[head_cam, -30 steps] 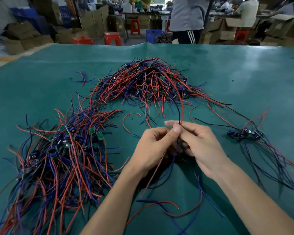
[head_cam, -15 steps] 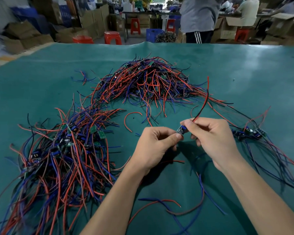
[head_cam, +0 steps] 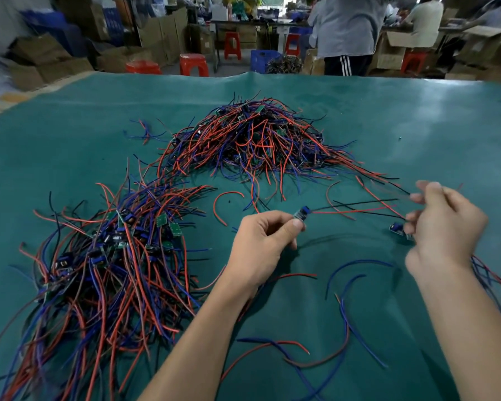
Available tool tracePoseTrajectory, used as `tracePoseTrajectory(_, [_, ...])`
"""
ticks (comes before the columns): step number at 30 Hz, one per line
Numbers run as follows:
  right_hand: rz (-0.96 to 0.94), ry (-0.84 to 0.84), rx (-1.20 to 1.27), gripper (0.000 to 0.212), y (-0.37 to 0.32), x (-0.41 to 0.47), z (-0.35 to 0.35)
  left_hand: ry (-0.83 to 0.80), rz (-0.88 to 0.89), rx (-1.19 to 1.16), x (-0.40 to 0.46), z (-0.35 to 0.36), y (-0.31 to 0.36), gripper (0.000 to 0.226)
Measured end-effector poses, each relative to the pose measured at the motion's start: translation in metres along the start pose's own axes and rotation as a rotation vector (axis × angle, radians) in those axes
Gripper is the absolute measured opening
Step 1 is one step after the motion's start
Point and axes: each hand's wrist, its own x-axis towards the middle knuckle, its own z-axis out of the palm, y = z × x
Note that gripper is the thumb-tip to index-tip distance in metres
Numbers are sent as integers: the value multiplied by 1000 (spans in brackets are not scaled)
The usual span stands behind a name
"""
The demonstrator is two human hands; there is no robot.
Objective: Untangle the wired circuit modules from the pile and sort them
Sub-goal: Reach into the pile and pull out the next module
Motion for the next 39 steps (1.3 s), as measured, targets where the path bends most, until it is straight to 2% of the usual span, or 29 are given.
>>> tracePoseTrajectory(2, [69, -101, -32, 25, -2, -6, 2, 40, 0, -40, 1, 0, 1, 17])
tracePoseTrajectory(7, [-22, -794, -270, 32, 2, -58, 25, -10, 20, -23, -1, 1, 3, 19])
tracePoseTrajectory(9, [-76, -900, -287, 28, 5, -68, 27, -65, 38, -4, -2, 1, 5, 21])
tracePoseTrajectory(14, [-97, -831, -199, 14, 5, -64, 24, -114, 5, 42, -2, 1, 5, 21])
tracePoseTrajectory(19, [-226, -571, -156, 21, -5, -43, 19, -195, -14, 5, -2, 0, 7, 16])
tracePoseTrajectory(22, [-182, -410, -52, 25, -11, -32, 12, -229, -41, 15, -3, 1, 7, 17])
tracePoseTrajectory(26, [-52, -146, 52, 18, -35, -11, -4, -240, -57, 65, -4, 1, 7, 18])
tracePoseTrajectory(28, [-12, -88, 69, 21, -56, 3, -22, -232, -55, 67, -4, 0, 7, 16])
tracePoseTrajectory(31, [22, -239, 42, 24, -77, -4, -18, -202, -59, 51, -3, 0, 8, 16])
tracePoseTrajectory(34, [65, -479, 119, 21, -86, -47, 30, -174, -53, 34, -4, 1, 9, 15])
tracePoseTrajectory(37, [92, -827, 54, 24, -94, -95, 84, -150, -60, 36, -4, 2, 12, 27])
tracePoseTrajectory(39, [8, -1104, -122, 32, -99, -114, 113, -122, -69, 37, -4, 3, 12, 41])
